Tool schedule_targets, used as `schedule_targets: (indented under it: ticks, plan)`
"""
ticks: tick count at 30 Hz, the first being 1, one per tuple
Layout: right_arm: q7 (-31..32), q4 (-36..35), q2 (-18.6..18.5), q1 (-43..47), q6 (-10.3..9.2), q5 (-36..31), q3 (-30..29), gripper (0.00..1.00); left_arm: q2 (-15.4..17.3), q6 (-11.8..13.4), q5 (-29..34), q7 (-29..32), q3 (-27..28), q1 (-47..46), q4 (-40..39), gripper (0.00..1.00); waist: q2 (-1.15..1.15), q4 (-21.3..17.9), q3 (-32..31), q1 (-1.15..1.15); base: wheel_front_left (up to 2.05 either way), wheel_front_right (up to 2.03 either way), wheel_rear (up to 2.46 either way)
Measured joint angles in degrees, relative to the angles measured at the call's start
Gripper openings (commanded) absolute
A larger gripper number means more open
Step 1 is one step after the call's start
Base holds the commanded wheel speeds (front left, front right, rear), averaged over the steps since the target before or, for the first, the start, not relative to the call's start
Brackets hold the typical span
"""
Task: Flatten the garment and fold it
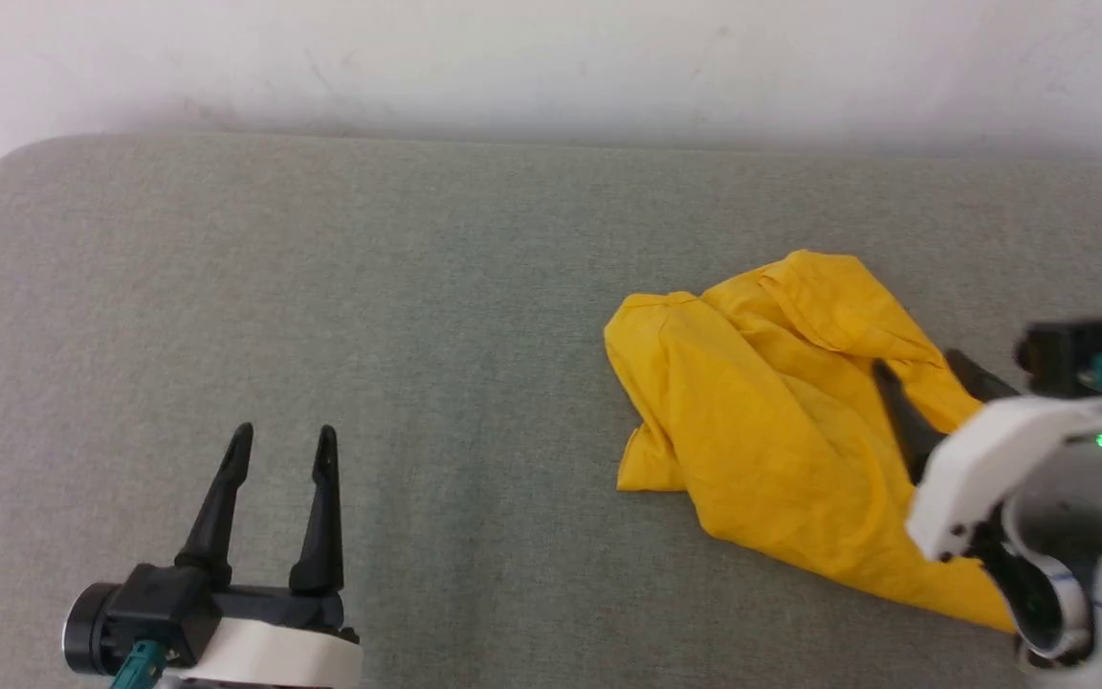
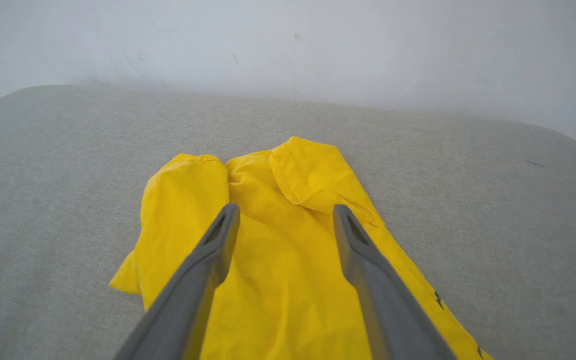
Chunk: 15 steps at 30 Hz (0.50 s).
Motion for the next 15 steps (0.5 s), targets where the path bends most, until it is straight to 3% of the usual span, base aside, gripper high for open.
schedule_targets:
  ticks: [5,15]
  plan:
    - [3.5,8.5,-0.5,-7.9,0.0,-0.6,5.8,1.0,-0.1,-0.4,-0.2,0.0,-0.2,-0.7,0.6,1.0,0.0,2.5,1.7,0.0,0.0,0.0,0.0]
    - [4.0,29.5,-1.1,-20.3,0.0,-4.2,8.3,1.0,-0.4,-0.5,-1.5,0.0,-1.3,-4.5,2.7,1.0,0.0,8.3,6.0,0.01,0.0,0.0,0.0]
